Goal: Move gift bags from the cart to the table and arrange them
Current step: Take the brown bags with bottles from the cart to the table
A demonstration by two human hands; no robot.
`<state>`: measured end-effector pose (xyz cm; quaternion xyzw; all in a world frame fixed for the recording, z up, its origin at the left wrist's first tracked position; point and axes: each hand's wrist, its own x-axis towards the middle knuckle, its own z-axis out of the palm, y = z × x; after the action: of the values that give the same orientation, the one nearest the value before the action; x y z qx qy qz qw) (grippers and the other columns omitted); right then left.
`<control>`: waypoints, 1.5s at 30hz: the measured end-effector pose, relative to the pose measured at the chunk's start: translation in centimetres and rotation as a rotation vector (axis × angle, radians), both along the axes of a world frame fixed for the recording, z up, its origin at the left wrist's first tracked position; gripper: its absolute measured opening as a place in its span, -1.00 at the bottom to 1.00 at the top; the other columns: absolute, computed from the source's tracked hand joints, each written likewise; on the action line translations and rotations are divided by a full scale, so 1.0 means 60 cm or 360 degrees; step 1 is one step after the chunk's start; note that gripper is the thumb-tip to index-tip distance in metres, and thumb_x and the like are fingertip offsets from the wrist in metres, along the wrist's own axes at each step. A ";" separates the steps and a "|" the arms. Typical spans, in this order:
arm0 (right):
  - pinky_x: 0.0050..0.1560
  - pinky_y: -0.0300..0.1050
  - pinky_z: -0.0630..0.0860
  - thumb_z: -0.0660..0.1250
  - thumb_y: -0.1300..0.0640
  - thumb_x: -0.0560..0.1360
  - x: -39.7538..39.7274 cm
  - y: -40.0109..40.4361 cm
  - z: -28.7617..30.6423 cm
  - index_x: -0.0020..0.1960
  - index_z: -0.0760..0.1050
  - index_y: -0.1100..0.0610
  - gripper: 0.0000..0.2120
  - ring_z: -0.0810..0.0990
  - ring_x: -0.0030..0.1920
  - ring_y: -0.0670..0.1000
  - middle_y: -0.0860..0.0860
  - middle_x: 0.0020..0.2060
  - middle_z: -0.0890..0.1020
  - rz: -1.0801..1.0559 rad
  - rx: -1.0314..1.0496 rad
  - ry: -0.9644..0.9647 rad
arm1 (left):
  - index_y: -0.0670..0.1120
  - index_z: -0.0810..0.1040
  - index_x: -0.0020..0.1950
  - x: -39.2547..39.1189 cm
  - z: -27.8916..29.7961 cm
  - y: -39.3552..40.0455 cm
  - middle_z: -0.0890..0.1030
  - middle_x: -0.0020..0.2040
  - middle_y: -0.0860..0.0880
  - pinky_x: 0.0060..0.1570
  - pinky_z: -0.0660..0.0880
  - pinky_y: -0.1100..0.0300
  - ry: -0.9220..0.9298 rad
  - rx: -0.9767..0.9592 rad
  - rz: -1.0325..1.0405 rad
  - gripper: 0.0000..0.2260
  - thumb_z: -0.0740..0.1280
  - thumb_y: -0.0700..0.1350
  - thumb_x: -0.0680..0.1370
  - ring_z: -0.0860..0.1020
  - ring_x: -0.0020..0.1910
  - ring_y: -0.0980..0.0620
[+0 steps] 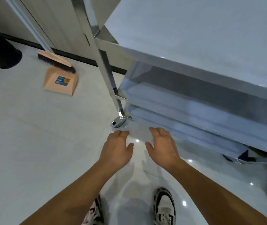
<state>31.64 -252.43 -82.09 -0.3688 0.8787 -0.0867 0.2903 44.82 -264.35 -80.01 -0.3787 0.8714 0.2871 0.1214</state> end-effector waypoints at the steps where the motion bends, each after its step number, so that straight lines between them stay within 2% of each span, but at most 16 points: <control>1: 0.44 0.00 0.30 0.24 -0.06 0.63 -0.009 -0.012 -0.049 0.56 0.22 0.04 -0.45 0.36 0.42 0.12 0.06 0.46 0.39 -0.0010 -0.0004 0.0053 | -0.06 0.40 0.51 -0.007 -0.052 -0.015 0.46 0.42 -0.09 0.30 0.36 0.13 0.0030 -0.0025 -0.0038 -0.55 0.31 0.00 0.62 0.39 0.39 -0.10; 4: 0.45 0.01 0.30 0.22 -0.06 0.63 -0.046 -0.046 -0.185 0.58 0.21 0.05 -0.44 0.34 0.44 0.15 0.09 0.48 0.36 -0.0007 -0.0033 0.0219 | -0.08 0.47 0.44 -0.032 -0.200 -0.062 0.50 0.37 -0.09 0.33 0.39 0.09 0.0192 -0.0194 -0.0196 -0.58 0.33 -0.03 0.59 0.40 0.35 -0.11; 6: 0.47 0.02 0.28 0.21 -0.05 0.63 -0.081 -0.068 -0.258 0.59 0.20 0.07 -0.43 0.32 0.46 0.17 0.10 0.50 0.34 -0.0045 -0.0059 0.0311 | -0.12 0.53 0.36 -0.059 -0.282 -0.093 0.55 0.27 -0.13 0.28 0.46 -0.01 0.0339 -0.0349 -0.0332 -0.61 0.32 -0.05 0.55 0.45 0.26 -0.15; 8: 0.46 -0.01 0.28 0.22 -0.06 0.63 -0.113 -0.086 -0.311 0.57 0.22 0.07 -0.44 0.32 0.44 0.17 0.11 0.48 0.35 -0.0087 -0.0092 0.0408 | -0.16 0.57 0.29 -0.087 -0.345 -0.118 0.57 0.21 -0.19 0.23 0.51 -0.07 0.0442 -0.0473 -0.0420 -0.62 0.29 -0.05 0.52 0.48 0.21 -0.21; 11: 0.39 0.01 0.33 0.23 -0.06 0.62 -0.153 -0.103 -0.368 0.49 0.34 0.10 -0.52 0.38 0.37 0.18 0.12 0.41 0.43 -0.0098 -0.0166 0.0645 | -0.18 0.58 0.27 -0.140 -0.406 -0.146 0.57 0.23 -0.24 0.24 0.49 -0.08 0.0632 -0.0648 -0.0574 -0.62 0.24 -0.04 0.52 0.50 0.23 -0.26; 14: 0.38 0.03 0.32 0.22 -0.07 0.63 -0.187 -0.116 -0.399 0.49 0.35 0.12 -0.52 0.38 0.36 0.18 0.12 0.40 0.44 -0.0073 -0.0232 0.0858 | -0.18 0.57 0.28 -0.181 -0.446 -0.162 0.56 0.24 -0.23 0.28 0.45 -0.08 0.0802 -0.0700 -0.0703 -0.63 0.25 -0.03 0.56 0.49 0.26 -0.24; 17: 0.38 0.02 0.33 0.24 -0.07 0.63 -0.207 -0.134 -0.408 0.54 0.27 0.10 -0.47 0.36 0.39 0.16 0.12 0.43 0.40 -0.0074 -0.0219 0.0943 | -0.19 0.57 0.28 -0.198 -0.471 -0.162 0.57 0.24 -0.23 0.27 0.45 -0.08 0.0826 -0.0681 -0.0766 -0.62 0.25 0.01 0.58 0.50 0.25 -0.24; 21: 0.38 0.01 0.34 0.30 0.00 0.60 -0.210 -0.162 -0.404 0.55 0.22 0.06 -0.43 0.33 0.42 0.16 0.11 0.45 0.35 -0.0174 -0.0223 0.1019 | -0.09 0.41 0.45 -0.207 -0.475 -0.153 0.44 0.39 -0.12 0.36 0.38 -0.06 0.0581 -0.0445 -0.0659 -0.58 0.24 0.06 0.64 0.35 0.39 -0.12; 25: 0.45 0.11 0.28 0.35 0.01 0.58 -0.243 -0.210 -0.406 0.63 -0.04 0.00 -0.22 0.20 0.53 0.20 0.06 0.59 0.12 -0.0173 -0.0135 0.0850 | -0.06 0.37 0.46 -0.206 -0.476 -0.163 0.42 0.39 -0.09 0.38 0.35 0.02 0.0515 -0.0402 -0.0574 -0.59 0.23 0.06 0.65 0.33 0.38 -0.09; 29: 0.43 0.21 0.31 0.40 -0.14 0.52 -0.287 -0.229 -0.416 0.64 -0.11 -0.03 -0.09 0.22 0.51 0.27 0.10 0.57 0.22 -0.0327 -0.0130 0.0615 | -0.04 0.39 0.46 -0.205 -0.468 -0.182 0.43 0.40 -0.06 0.38 0.30 0.10 0.0603 -0.0456 -0.0491 -0.60 0.25 0.04 0.64 0.32 0.39 -0.06; 32: 0.38 0.24 0.36 0.39 -0.16 0.51 -0.296 -0.227 -0.425 0.60 0.01 -0.06 -0.18 0.29 0.46 0.30 0.13 0.50 0.32 -0.0423 -0.0158 0.0571 | -0.01 0.40 0.45 -0.205 -0.457 -0.189 0.43 0.41 -0.03 0.36 0.33 0.10 0.0620 -0.0375 -0.0350 -0.63 0.25 0.03 0.65 0.32 0.40 -0.05; 35: 0.24 0.11 0.47 0.34 -0.09 0.55 -0.284 -0.226 -0.419 0.44 0.32 0.07 -0.47 0.43 0.32 0.25 0.15 0.31 0.50 -0.0419 -0.0185 0.0783 | 0.00 0.40 0.47 -0.205 -0.458 -0.190 0.44 0.41 -0.02 0.35 0.37 0.06 0.0606 -0.0313 -0.0237 -0.62 0.25 0.03 0.65 0.34 0.40 -0.07; 37: 0.18 0.03 0.47 0.30 -0.02 0.59 -0.268 -0.222 -0.412 0.30 0.44 0.13 -0.65 0.50 0.24 0.21 0.15 0.19 0.57 -0.0415 -0.0223 0.0936 | 0.00 0.41 0.46 -0.210 -0.461 -0.188 0.47 0.39 -0.03 0.34 0.39 0.03 0.0613 -0.0242 -0.0146 -0.62 0.26 0.03 0.66 0.37 0.39 -0.09; 40: 0.16 0.04 0.42 0.33 0.08 0.54 -0.230 -0.201 -0.419 0.17 0.52 0.13 -0.76 0.51 0.14 0.21 0.13 0.04 0.61 -0.0112 -0.0309 0.1316 | -0.04 0.43 0.45 -0.226 -0.452 -0.181 0.50 0.35 -0.08 0.28 0.42 0.03 0.0734 -0.0106 0.0015 -0.61 0.24 0.07 0.66 0.44 0.33 -0.12; 42: 0.07 0.07 0.39 0.44 0.14 0.38 -0.216 -0.184 -0.430 -0.05 0.59 0.18 -0.83 0.50 0.06 0.24 0.14 -0.11 0.63 0.0085 -0.0470 0.1621 | -0.06 0.42 0.46 -0.243 -0.449 -0.175 0.50 0.35 -0.09 0.21 0.44 0.07 0.0823 0.0041 0.0129 -0.56 0.24 0.13 0.65 0.48 0.31 -0.12; 45: 0.14 0.12 0.34 0.42 0.22 0.33 -0.207 -0.170 -0.429 -0.18 0.58 0.23 -0.90 0.46 0.10 0.24 0.18 -0.13 0.62 0.0360 -0.0867 0.1812 | -0.09 0.47 0.35 -0.265 -0.449 -0.159 0.57 0.22 -0.07 0.07 0.39 0.14 0.0986 0.0357 0.0291 -0.58 0.23 0.17 0.64 0.52 0.24 -0.11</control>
<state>19.24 -262.65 -107.83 -0.5081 0.7974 -0.0664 -0.3185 28.95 -273.88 -106.97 -0.3344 0.7923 0.4923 -0.1345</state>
